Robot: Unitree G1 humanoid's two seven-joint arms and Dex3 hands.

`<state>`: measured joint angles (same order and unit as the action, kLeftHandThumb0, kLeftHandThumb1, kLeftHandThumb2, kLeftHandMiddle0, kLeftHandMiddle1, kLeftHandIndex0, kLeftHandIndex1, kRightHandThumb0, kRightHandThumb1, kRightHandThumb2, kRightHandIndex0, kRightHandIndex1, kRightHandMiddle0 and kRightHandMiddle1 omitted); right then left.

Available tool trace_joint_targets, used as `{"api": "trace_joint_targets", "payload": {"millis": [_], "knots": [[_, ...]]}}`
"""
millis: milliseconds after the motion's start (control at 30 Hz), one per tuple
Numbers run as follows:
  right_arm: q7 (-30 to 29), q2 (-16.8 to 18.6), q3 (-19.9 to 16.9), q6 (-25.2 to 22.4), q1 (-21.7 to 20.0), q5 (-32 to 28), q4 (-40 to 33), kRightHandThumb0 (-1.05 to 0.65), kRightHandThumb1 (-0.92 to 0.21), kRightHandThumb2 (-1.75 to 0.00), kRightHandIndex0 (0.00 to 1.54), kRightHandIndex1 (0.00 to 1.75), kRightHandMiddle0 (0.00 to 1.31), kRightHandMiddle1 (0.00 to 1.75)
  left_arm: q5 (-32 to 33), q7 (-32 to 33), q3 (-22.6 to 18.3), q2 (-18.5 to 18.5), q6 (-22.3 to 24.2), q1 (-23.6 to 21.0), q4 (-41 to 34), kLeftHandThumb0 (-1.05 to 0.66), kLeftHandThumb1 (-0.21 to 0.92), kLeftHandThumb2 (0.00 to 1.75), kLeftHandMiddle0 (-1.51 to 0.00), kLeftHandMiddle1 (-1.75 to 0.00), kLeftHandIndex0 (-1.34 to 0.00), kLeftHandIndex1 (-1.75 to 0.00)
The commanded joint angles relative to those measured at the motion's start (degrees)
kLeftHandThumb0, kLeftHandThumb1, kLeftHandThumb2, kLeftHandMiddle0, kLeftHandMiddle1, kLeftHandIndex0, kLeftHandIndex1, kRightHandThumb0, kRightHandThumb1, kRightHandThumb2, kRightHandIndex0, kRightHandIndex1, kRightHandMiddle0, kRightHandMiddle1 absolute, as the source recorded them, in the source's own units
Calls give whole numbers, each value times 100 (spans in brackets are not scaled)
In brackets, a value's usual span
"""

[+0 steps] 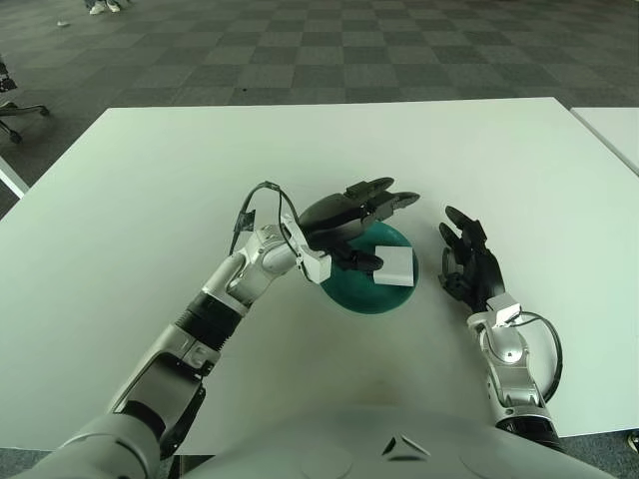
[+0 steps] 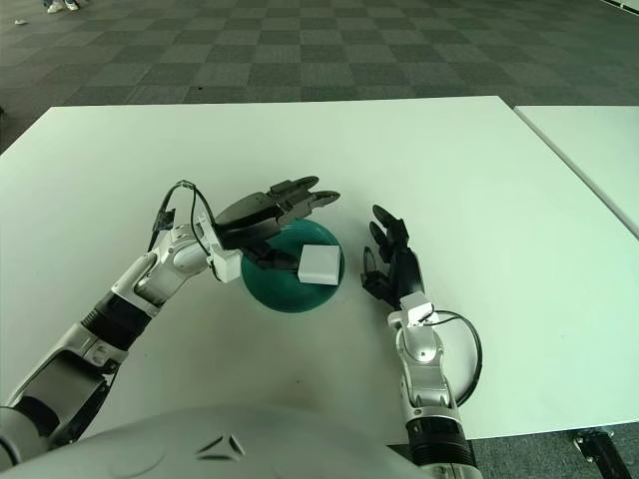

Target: Put the charger into the plate.

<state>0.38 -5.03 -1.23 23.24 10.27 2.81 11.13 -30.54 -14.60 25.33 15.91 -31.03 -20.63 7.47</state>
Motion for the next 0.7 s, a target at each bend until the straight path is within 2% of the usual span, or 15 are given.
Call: {"api": "trace_joint_targets", "payload": {"millis": [0, 67, 200, 367, 533, 633, 667], "knots": [[-91, 34, -32, -38, 178, 87, 1638, -81, -92, -82, 25, 0, 0, 57, 586, 35, -271, -79, 106, 252, 116, -105, 92, 78, -3, 0, 0, -18], [-147, 27, -28, -43, 191, 133, 1604, -80, -92, -81, 24, 0, 0, 58, 826, 34, -355, -99, 70, 323, 208, -105, 92, 79, -3, 0, 0, -17], [-150, 52, -39, -110, 223, 74, 1487, -81, -92, -79, 22, 0, 0, 62, 1734, 134, -704, -401, 57, 617, 637, -104, 92, 82, -4, -1, 0, -16], [-150, 79, -50, -200, 234, 38, 1350, -83, -92, -79, 21, 0, 0, 65, 2550, 261, -1141, -757, 42, 938, 849, -104, 92, 88, -7, -1, 0, -24], [-169, 72, -70, -237, 264, 46, 1257, -84, -92, -81, 19, 0, 0, 64, 3909, 275, -1677, -1303, 106, 1606, 440, -104, 92, 94, -10, -2, 0, -37], [-157, 62, -81, -247, 273, 38, 1233, -84, -92, -83, 19, 0, 0, 62, 4285, 237, -1821, -1439, 184, 1855, 203, -103, 92, 98, -13, -3, 0, -45], [-140, 54, -91, -264, 269, 20, 1226, -84, -92, -83, 19, 0, 0, 62, 4518, 330, -1945, -1533, 299, 2075, 27, -103, 92, 98, -13, -3, 0, -46]]}}
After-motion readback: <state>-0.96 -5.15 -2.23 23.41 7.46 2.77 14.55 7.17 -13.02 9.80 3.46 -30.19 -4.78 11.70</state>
